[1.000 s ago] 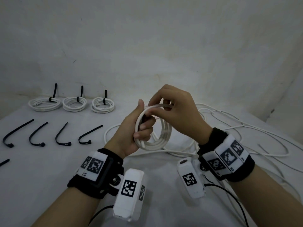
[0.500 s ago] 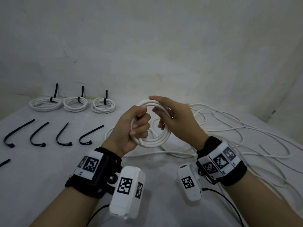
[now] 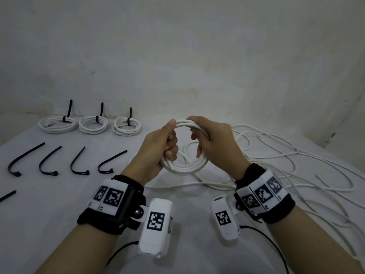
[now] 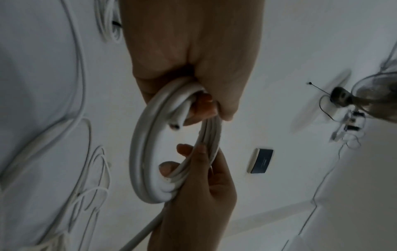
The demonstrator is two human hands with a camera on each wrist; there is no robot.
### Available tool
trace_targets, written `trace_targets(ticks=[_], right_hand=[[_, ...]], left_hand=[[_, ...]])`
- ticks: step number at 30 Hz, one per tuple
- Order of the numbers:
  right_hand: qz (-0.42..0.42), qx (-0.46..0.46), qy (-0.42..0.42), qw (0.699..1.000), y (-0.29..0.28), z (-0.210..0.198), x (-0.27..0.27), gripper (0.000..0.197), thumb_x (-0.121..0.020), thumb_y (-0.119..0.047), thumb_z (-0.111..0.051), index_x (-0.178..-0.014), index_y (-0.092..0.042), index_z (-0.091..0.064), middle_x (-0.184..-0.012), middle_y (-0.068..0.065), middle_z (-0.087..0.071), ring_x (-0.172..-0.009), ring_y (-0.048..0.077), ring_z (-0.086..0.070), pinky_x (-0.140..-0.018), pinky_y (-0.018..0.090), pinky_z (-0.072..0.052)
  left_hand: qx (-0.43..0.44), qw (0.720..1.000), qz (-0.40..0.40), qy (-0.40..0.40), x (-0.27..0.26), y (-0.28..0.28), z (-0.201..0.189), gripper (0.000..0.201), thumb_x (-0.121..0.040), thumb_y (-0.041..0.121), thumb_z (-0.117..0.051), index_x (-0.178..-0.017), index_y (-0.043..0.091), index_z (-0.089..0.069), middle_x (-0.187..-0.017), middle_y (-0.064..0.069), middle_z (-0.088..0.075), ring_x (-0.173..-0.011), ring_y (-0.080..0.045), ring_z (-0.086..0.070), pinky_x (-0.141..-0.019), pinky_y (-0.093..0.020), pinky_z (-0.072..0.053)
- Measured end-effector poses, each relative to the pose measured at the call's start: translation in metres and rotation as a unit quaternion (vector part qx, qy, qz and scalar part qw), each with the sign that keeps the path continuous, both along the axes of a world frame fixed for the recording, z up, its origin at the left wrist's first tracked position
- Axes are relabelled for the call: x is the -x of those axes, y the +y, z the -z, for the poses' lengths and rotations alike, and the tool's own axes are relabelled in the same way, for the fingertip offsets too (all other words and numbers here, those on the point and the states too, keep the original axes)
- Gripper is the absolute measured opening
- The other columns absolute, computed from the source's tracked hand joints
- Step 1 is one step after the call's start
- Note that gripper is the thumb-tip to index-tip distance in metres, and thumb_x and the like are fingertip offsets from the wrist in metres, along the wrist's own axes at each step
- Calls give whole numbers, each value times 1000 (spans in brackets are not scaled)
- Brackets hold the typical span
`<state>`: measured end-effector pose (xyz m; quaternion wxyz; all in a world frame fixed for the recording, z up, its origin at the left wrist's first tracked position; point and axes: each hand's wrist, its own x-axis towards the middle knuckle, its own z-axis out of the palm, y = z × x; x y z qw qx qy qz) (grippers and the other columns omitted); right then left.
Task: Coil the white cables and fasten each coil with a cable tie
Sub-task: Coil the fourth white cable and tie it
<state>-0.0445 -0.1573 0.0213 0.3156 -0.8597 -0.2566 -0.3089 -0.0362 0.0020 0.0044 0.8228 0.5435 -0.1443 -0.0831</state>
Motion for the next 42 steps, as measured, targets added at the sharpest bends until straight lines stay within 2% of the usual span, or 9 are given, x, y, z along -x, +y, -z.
trace_targets(ticks=[5, 12, 16, 20, 25, 30, 34, 37, 42], right_hand=[[11, -14, -16, 1000, -2, -5, -1, 24, -94, -1, -48, -109, -11, -64, -73, 1, -60, -47, 12, -59, -51, 12, -43], [-23, -51, 15, 998, 1, -6, 1, 22, -95, -7, -51, -114, -13, -61, -79, 4, -63, -46, 12, -62, -51, 17, -46], [-34, -53, 84, 995, -11, -1, 9, 26, -97, -26, -51, -121, -22, -56, -82, 6, -67, -51, 19, -62, -50, 27, -51], [-21, -22, 131, 991, -47, 8, 13, 20, -97, -19, -49, -115, -16, -56, -68, -3, -62, -39, 14, -51, -43, 19, -41], [-17, -2, 139, 990, -88, 10, 16, 19, -96, -13, -50, -102, -31, -49, -67, -7, -57, -55, 13, -57, -58, 21, -44], [20, 0, 156, 987, -108, 4, 12, 15, -95, -11, -52, -94, -26, -54, -74, -2, -62, -70, 16, -67, -74, 41, -53], [19, -136, 86, 987, -101, -23, 11, 19, -96, -2, -47, -88, -16, -57, -71, 7, -55, -56, 10, -60, -62, 22, -54], [16, -180, 62, 982, -96, -38, 12, 15, -96, -2, -47, -95, -12, -59, -67, -4, -56, -47, 12, -50, -47, 22, -46], [21, -60, 45, 997, -94, -26, 20, 28, -93, -1, -54, -95, -29, -58, -71, -6, -59, -52, 11, -44, -52, 18, -37]], left_hand=[[42, 999, 23, 15, 4, 1, -2, 41, -71, 57, -49, -71, 16, -51, -51, 4, -44, -61, -12, -63, -57, -22, -53], [84, 996, -17, 18, 7, -6, -5, 39, -95, 43, -44, -66, 18, -39, -45, 9, -24, -35, -3, -23, -36, -15, -27], [101, 993, -38, 39, 4, -3, -6, 39, -96, 38, -44, -64, 18, -36, -44, 9, -23, -33, -3, -21, -33, -15, -23], [150, 985, -64, 62, -6, 9, -8, 39, -96, 37, -43, -63, 19, -34, -41, 10, -24, -31, -2, -21, -32, -15, -22], [195, 974, -97, 61, -13, 19, -9, 40, -97, 37, -43, -62, 20, -33, -41, 10, -23, -30, -4, -21, -31, -15, -22], [235, 963, -113, 66, -18, 29, -12, 40, -96, 38, -43, -61, 21, -33, -38, 10, -24, -29, -5, -22, -30, -15, -22], [240, 962, -116, 65, -19, 29, -10, 40, -96, 39, -42, -62, 21, -33, -38, 10, -25, -29, -5, -23, -31, -15, -22], [245, 960, -119, 64, -19, 27, -8, 40, -96, 40, -43, -62, 21, -33, -38, 9, -25, -29, -5, -23, -31, -14, -22], [272, 950, -140, 64, -21, 34, -10, 40, -96, 40, -43, -62, 21, -34, -39, 9, -24, -30, -6, -23, -32, -14, -22]])
